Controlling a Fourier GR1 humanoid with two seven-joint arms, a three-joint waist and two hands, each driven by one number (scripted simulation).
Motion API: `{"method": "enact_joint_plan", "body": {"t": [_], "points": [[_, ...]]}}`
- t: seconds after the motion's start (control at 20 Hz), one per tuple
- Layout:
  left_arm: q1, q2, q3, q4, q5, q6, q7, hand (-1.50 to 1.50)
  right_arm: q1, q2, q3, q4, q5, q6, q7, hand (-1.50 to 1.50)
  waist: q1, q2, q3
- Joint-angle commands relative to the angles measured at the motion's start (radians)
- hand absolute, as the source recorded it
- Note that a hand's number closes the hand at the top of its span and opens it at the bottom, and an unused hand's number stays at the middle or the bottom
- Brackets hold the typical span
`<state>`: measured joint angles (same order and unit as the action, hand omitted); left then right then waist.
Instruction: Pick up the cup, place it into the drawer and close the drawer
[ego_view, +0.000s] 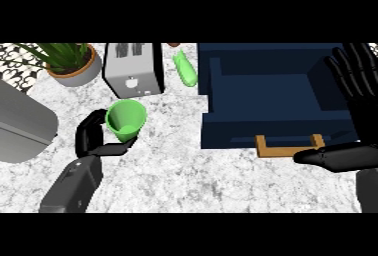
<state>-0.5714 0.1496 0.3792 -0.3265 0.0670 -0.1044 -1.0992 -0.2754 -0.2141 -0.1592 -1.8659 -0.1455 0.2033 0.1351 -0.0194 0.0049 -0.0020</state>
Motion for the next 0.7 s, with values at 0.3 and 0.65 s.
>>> {"method": "enact_joint_plan", "body": {"t": [0.3, 0.65], "points": [[-0.176, -0.074, -0.113, -0.240, -0.020, -0.035, 0.171, 1.50, 0.017, 0.023, 0.016, 0.010, 0.057, -0.037, -0.017, -1.50, 0.031, -0.013, 0.003], [-0.288, -0.148, -0.223, -0.481, 0.004, 0.043, 0.476, 1.50, -0.028, -0.017, -0.024, 0.034, 0.029, -0.022, 0.003, -1.50, 0.038, -0.016, 0.003]]}}
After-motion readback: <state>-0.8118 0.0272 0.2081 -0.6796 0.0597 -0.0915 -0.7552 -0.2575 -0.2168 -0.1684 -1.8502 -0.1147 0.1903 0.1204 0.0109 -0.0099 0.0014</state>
